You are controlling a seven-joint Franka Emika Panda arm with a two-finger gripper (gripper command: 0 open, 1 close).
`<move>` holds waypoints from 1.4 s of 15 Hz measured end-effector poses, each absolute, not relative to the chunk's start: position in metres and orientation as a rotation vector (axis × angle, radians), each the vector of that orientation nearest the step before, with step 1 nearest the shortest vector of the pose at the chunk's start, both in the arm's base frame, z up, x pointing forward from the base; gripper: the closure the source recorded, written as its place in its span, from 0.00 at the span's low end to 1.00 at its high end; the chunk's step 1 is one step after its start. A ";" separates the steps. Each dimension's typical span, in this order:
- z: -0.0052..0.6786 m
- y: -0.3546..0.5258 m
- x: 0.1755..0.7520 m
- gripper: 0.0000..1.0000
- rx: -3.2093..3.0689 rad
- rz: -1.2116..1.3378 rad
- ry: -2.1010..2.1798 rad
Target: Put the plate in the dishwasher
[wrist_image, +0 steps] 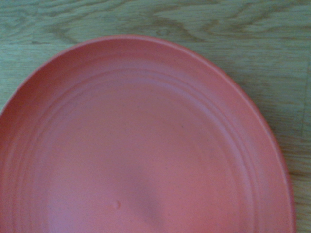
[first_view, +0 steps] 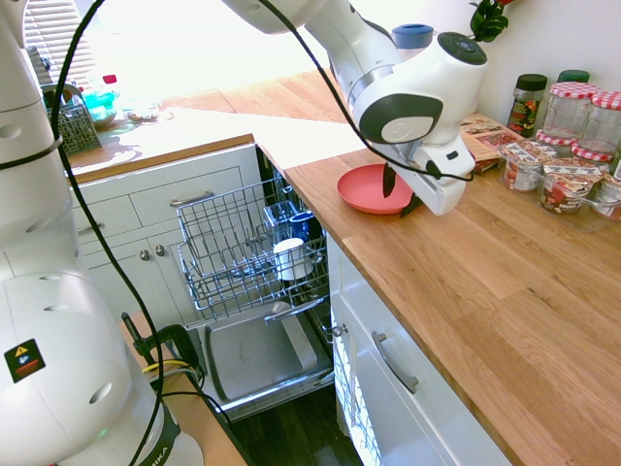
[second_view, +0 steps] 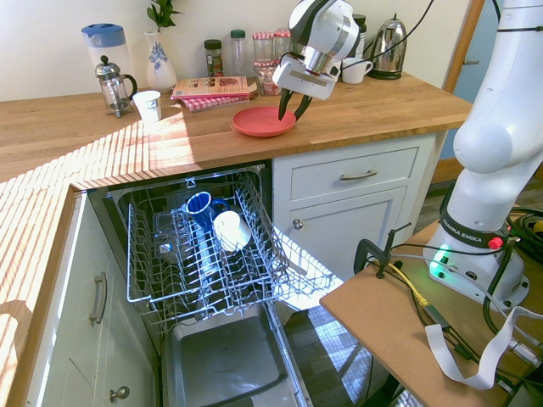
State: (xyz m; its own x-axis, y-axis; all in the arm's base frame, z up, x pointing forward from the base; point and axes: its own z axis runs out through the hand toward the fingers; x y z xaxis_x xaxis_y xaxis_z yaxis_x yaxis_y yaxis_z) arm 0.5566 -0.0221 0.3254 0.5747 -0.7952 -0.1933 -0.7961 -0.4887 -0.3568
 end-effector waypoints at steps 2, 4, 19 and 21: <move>0.322 -0.021 0.557 1.00 -2.401 0.008 1.282; 0.321 -0.020 0.559 1.00 -2.400 0.012 1.280; 0.453 0.180 0.491 1.00 -2.800 -0.274 0.982; 0.472 0.277 0.449 1.00 -2.925 -0.386 0.875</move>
State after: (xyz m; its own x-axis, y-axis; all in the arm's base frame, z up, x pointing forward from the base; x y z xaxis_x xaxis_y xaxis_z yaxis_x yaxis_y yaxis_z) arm 0.4490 0.2767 0.4720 0.8070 -0.5480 0.2202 -0.5319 -0.8364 -0.1323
